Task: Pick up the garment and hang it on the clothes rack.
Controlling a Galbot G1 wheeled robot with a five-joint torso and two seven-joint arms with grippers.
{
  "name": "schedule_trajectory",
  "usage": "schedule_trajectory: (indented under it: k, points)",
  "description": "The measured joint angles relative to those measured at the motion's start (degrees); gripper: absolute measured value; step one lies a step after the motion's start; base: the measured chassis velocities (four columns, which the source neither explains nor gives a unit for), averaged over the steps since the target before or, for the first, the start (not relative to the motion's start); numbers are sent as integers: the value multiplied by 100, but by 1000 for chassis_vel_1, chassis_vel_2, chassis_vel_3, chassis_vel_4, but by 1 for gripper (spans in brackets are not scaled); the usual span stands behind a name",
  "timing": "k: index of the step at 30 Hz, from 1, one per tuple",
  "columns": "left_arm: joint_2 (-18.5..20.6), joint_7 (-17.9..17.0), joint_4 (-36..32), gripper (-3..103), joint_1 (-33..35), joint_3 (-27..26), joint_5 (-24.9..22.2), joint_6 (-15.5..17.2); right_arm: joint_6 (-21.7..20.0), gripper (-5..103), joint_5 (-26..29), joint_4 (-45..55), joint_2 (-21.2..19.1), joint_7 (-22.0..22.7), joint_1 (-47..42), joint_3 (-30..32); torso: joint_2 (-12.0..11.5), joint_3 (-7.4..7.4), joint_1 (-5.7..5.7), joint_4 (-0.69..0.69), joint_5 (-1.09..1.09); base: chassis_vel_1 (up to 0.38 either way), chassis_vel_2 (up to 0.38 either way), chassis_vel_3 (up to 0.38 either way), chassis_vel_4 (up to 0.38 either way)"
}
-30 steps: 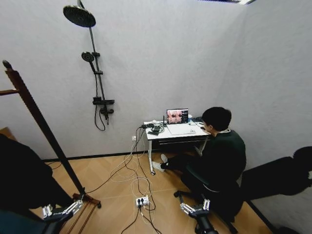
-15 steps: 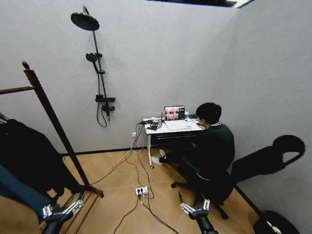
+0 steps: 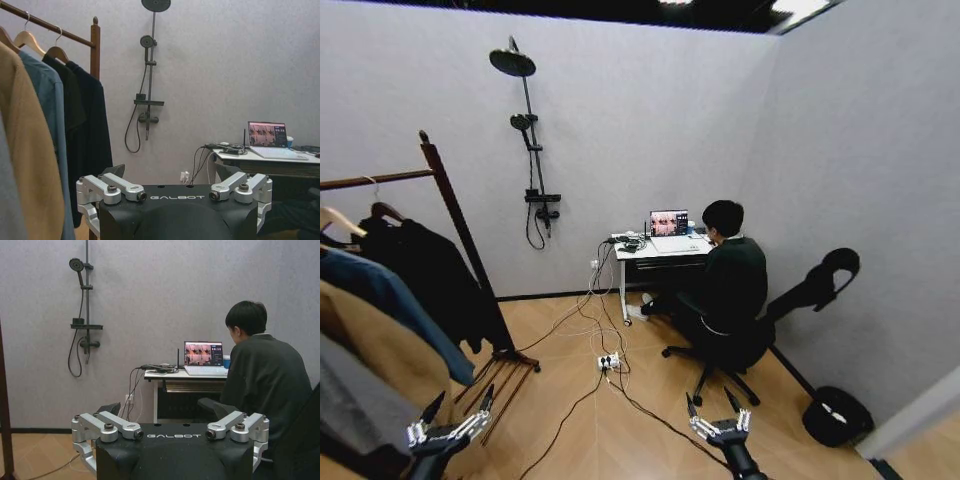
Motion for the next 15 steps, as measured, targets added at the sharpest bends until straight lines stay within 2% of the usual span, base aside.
schedule_trajectory:
  k: [2, 15]
  points:
    - [0, 3, 0, 100, 0, 0, 0, 0, 0, 100, 0, 0, 0, 0, 0, 1, 2, -2, -2, 0, 5, 348, -319, -331, 332]
    - [0, 4, 0, 100, 0, 0, 0, 0, 0, 100, 0, 0, -1, 0, 0, 1, 0, -1, -1, -1, 2, 348, -351, -356, 354]
